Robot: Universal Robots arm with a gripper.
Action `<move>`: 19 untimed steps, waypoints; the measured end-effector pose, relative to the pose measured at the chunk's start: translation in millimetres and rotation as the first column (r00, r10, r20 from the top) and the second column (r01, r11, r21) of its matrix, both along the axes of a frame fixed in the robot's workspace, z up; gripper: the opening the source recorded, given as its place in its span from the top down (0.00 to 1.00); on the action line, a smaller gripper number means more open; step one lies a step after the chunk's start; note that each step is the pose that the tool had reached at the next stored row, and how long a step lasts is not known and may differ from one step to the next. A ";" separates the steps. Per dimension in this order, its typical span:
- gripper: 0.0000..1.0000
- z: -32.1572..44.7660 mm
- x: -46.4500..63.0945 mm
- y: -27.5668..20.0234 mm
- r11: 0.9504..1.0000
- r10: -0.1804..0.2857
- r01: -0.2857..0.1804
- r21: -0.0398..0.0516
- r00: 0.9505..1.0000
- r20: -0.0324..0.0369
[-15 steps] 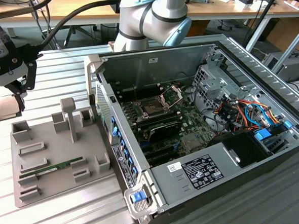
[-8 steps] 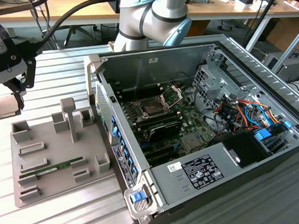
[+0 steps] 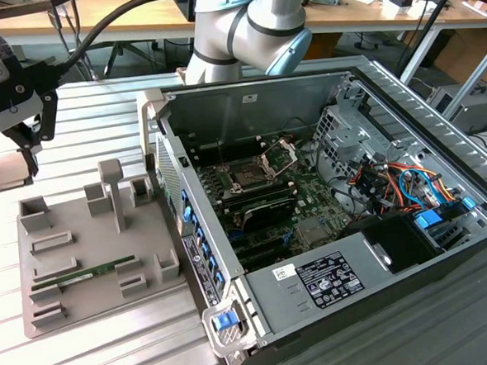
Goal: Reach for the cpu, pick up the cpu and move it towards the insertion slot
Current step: 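Pick up the cpu and move it towards the insertion slot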
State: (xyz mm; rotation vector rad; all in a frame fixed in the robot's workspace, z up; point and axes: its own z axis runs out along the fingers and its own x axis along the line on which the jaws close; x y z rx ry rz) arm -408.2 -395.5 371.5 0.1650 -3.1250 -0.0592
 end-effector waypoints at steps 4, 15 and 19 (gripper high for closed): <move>0.45 2.1 0.0 0.0 1.000 0.000 0.000 0.000 1.000 0.000; 0.45 8.9 0.0 0.0 1.000 0.000 0.000 0.001 1.000 0.000; 0.45 11.8 0.0 0.0 1.000 0.000 0.000 0.001 1.000 0.000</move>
